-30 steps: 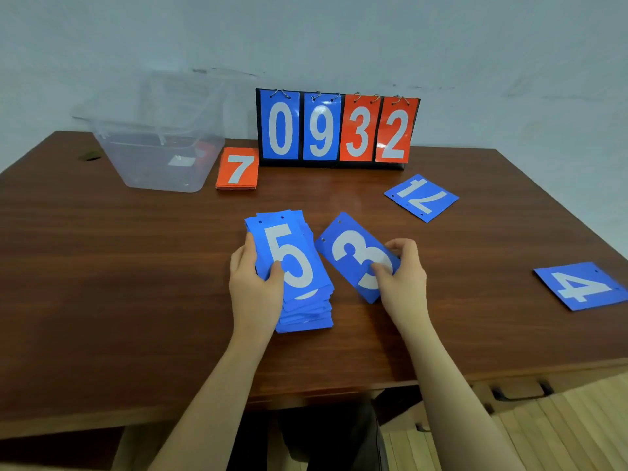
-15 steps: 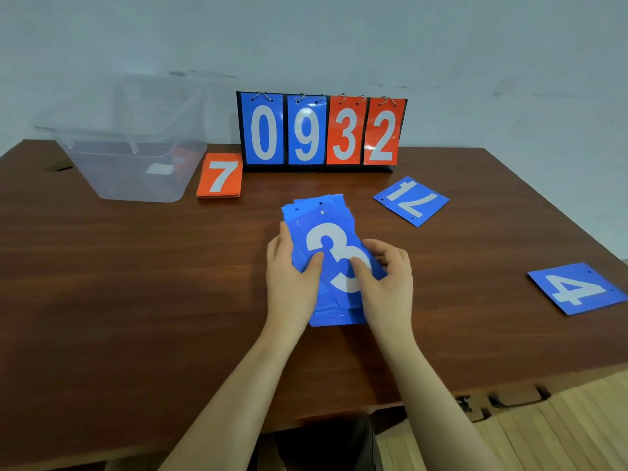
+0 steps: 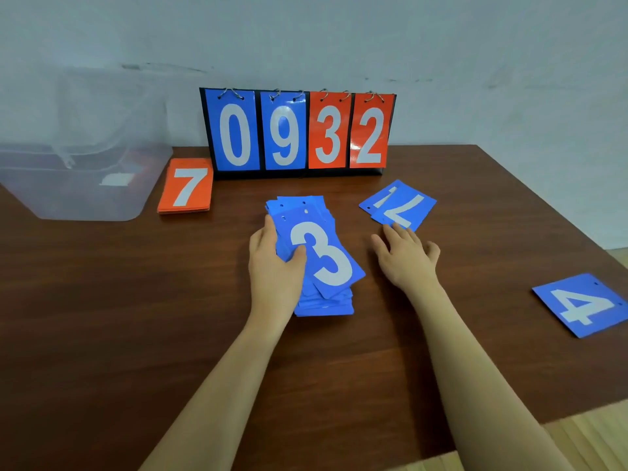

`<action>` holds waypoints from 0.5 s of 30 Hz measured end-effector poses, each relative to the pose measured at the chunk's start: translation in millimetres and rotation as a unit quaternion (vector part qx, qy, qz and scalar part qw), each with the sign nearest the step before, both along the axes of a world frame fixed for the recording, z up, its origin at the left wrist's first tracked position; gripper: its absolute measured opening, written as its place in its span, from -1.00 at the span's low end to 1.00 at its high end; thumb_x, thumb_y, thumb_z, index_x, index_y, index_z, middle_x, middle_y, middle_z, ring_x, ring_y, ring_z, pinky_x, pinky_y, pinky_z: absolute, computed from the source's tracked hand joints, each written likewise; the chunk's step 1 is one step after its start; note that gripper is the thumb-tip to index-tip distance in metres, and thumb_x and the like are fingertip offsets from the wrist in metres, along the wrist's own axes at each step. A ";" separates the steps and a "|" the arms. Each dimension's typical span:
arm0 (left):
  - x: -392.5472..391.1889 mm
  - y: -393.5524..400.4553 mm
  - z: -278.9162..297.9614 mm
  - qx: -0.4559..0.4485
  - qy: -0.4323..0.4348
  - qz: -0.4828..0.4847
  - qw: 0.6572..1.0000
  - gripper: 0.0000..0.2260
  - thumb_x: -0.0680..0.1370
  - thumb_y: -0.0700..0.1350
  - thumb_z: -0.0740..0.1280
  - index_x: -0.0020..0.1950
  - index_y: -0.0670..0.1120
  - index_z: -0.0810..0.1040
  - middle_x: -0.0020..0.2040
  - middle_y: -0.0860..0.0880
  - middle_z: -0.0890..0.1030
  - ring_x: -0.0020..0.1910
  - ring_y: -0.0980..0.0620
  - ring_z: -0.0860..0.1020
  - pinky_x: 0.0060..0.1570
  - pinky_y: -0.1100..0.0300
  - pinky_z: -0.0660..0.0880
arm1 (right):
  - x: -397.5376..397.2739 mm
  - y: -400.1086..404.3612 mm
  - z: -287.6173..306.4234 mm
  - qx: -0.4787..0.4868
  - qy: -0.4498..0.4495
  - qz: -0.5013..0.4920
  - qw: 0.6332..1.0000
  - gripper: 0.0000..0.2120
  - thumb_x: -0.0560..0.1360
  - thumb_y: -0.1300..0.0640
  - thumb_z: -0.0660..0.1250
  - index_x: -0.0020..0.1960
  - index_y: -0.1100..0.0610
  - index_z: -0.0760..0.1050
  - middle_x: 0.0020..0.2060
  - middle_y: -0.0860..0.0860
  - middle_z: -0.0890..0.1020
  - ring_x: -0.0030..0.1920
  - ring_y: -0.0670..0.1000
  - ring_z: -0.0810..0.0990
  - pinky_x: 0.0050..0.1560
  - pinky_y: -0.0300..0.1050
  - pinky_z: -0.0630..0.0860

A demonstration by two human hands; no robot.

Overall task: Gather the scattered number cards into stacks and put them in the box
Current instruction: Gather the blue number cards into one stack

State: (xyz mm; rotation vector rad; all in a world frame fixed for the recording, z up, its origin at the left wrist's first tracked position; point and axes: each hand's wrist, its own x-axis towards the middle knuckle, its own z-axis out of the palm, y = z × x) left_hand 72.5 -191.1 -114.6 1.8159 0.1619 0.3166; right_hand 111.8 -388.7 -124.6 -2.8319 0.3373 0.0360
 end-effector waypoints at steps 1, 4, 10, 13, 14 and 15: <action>-0.8 2.4 -2.0 0.005 0.007 0.003 1.000 -0.47 0.53 -0.19 0.31 0.47 0.00 0.23 0.26 0.08 0.34 0.09 0.19 0.43 -0.30 0.59 0.41 | -5.0 1.6 1.9 0.001 -0.010 0.007 1.000 -0.53 0.61 -0.15 -0.05 0.46 -0.02 0.23 0.50 -0.06 0.18 0.50 -0.01 0.09 0.43 0.16 -0.07; -11.4 11.0 -6.8 0.011 0.008 0.013 1.000 -0.46 0.53 -0.19 0.32 0.47 -0.01 0.23 0.30 0.04 0.35 0.15 0.18 0.41 -0.23 0.55 0.41 | -34.1 12.1 4.7 -0.003 -0.035 0.046 0.998 -0.59 0.61 -0.14 0.00 0.38 -0.06 0.32 0.41 -0.13 0.34 0.40 0.00 0.24 0.36 0.12 0.03; -52.8 34.5 -13.1 0.018 -0.007 0.030 0.999 -0.45 0.50 -0.22 0.34 0.46 -0.07 0.25 0.28 -0.04 0.39 0.19 0.10 0.44 0.14 0.13 0.48 | -100.8 46.5 15.1 0.137 -0.043 0.080 0.986 -0.59 0.61 -0.10 0.05 0.40 0.00 0.33 0.18 -0.09 0.51 0.29 0.00 0.30 0.30 -0.03 0.05; -68.2 44.1 -12.9 0.017 -0.003 0.035 0.999 -0.44 0.50 -0.24 0.34 0.47 -0.07 0.24 0.24 0.03 0.36 0.16 0.14 0.42 0.09 0.19 0.47 | -120.6 65.2 20.9 0.222 -0.017 0.103 0.969 -0.59 0.62 -0.06 0.06 0.44 -0.01 0.27 -0.08 -0.10 0.48 0.24 0.01 0.33 0.30 -0.06 0.06; -72.9 47.0 -12.2 0.012 -0.002 0.034 0.999 -0.44 0.51 -0.24 0.34 0.47 -0.06 0.24 0.22 0.06 0.35 0.15 0.16 0.41 0.05 0.21 0.47 | -124.8 71.4 20.6 0.248 -0.015 0.107 0.963 -0.60 0.62 -0.05 0.07 0.44 -0.02 0.27 -0.06 -0.12 0.48 0.24 0.01 0.33 0.32 -0.05 0.06; -76.7 49.6 -12.1 0.009 -0.003 0.033 0.999 -0.44 0.51 -0.24 0.33 0.47 -0.05 0.24 0.21 0.08 0.34 0.15 0.16 0.41 0.03 0.22 0.47 | -126.1 75.9 19.0 0.263 -0.023 0.107 0.959 -0.60 0.62 -0.03 0.09 0.44 -0.03 0.28 0.04 -0.12 0.50 0.27 0.01 0.34 0.33 -0.03 0.06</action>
